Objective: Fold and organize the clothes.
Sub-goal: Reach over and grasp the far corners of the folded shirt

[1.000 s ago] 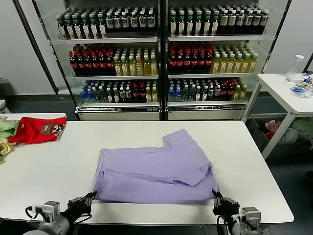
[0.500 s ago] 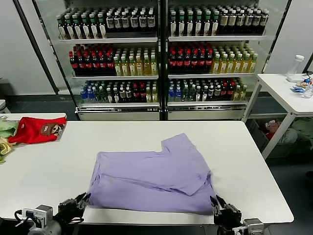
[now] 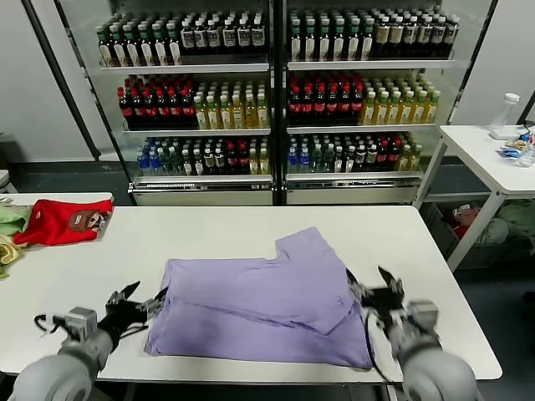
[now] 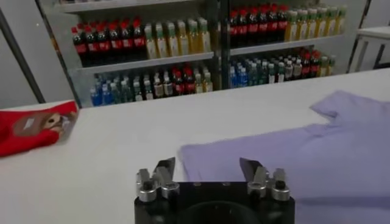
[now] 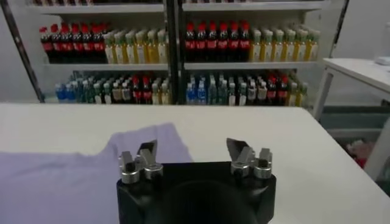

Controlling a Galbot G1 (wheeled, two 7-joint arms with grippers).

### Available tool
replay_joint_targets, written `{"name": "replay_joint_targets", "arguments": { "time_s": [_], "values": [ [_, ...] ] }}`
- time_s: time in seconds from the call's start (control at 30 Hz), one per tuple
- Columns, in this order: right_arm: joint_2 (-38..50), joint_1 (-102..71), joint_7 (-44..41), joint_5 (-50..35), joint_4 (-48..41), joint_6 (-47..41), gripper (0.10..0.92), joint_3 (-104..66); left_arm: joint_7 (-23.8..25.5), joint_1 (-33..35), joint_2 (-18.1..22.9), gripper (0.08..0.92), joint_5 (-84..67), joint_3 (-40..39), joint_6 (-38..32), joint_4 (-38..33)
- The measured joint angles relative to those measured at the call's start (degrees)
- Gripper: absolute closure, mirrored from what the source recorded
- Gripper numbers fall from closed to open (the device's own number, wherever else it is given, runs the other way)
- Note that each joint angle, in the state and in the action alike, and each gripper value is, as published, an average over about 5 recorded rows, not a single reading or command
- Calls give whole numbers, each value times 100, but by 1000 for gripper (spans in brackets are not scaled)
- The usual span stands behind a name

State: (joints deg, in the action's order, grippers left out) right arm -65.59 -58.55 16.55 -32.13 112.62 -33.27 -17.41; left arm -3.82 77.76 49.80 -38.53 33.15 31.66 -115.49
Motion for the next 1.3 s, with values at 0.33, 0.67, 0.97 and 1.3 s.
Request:
{"name": "replay_joint_targets", "arguments": {
  "time_s": [0.33, 0.67, 0.97, 1.3],
  "values": [
    [-689, 1901, -162, 246, -2178, 9, 202, 742, 383, -1453, 54, 177, -54, -755, 38, 1434],
    [-1100, 2540, -250, 444, -3482, 22, 202, 958, 815, -2157, 148, 177, -8, -1099, 105, 2389],
    [-1315, 2719, -311, 577, -3952, 65, 203, 1064, 1074, -2508, 189, 177, 12, -1219, 137, 2883],
    [-1408, 2783, -267, 636, -4219, 50, 203, 1114, 1307, -2632, 222, 177, 79, -1298, 140, 3112]
  ]
}}
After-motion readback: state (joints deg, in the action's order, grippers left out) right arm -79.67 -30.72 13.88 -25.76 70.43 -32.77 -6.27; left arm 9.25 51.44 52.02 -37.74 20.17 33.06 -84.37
